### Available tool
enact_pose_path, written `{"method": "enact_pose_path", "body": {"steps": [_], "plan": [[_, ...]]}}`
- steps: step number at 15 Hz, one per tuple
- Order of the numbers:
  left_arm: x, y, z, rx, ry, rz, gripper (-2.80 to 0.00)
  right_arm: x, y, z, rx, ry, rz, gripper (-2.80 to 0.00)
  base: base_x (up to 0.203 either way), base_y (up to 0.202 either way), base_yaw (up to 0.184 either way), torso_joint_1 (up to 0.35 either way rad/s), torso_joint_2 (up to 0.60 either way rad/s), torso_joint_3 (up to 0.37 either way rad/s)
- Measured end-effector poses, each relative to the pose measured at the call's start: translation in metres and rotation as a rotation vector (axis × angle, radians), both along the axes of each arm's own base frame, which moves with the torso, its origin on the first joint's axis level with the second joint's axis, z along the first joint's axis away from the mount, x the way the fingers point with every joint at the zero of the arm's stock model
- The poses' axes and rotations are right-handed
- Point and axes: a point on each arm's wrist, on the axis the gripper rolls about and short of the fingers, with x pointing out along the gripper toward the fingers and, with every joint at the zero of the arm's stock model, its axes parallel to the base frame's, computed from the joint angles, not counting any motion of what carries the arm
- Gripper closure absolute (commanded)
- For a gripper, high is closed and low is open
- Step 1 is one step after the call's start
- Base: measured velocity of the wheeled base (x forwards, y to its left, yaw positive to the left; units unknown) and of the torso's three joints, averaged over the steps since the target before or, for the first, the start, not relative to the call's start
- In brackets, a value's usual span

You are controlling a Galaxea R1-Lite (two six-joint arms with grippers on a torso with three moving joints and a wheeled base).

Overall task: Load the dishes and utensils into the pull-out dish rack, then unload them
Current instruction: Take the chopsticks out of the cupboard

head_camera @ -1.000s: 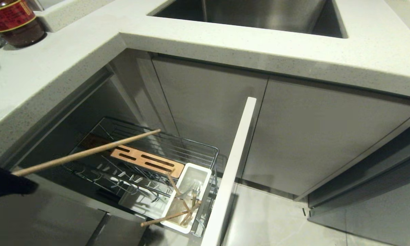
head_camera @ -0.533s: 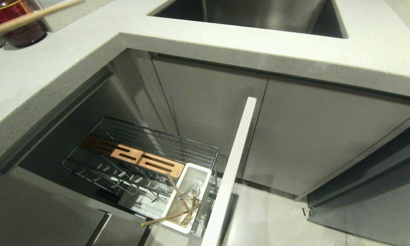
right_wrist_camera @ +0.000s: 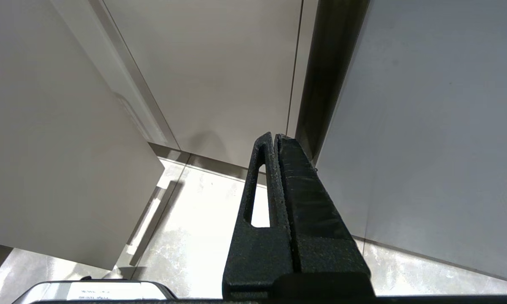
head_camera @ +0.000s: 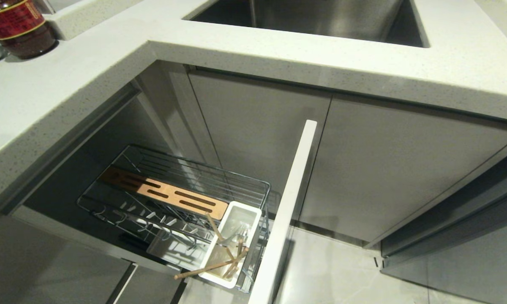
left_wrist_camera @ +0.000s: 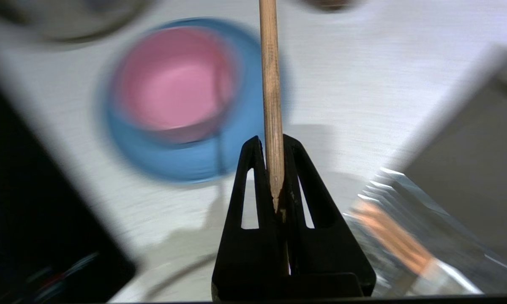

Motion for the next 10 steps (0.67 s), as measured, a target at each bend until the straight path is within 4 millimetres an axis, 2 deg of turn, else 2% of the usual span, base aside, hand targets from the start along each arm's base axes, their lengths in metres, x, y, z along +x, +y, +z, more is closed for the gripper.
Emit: {"method": "enact_pose_path", "body": {"steps": [2,4,5,10], "plan": [[0.014,0.006,-0.007,0.027,0.102,0.196,0.00,0.000,0.000,0.000,0.000,0.000,0.000,0.00,0.000,0.000,0.000,0.000,0.00,0.000],[0.032,0.015,-0.013,0.024,0.204,0.296,0.00,0.000,0.000,0.000,0.000,0.000,0.000,0.00,0.000,0.000,0.000,0.000,0.00,0.000],[0.041,0.019,-0.014,0.019,0.229,0.293,0.00,0.000,0.000,0.000,0.000,0.000,0.000,0.00,0.000,0.000,0.000,0.000,0.00,0.000],[0.073,0.024,-0.013,-0.010,0.217,0.052,0.00,0.000,0.000,0.000,0.000,0.000,0.000,0.00,0.000,0.000,0.000,0.000,0.00,0.000]]}}
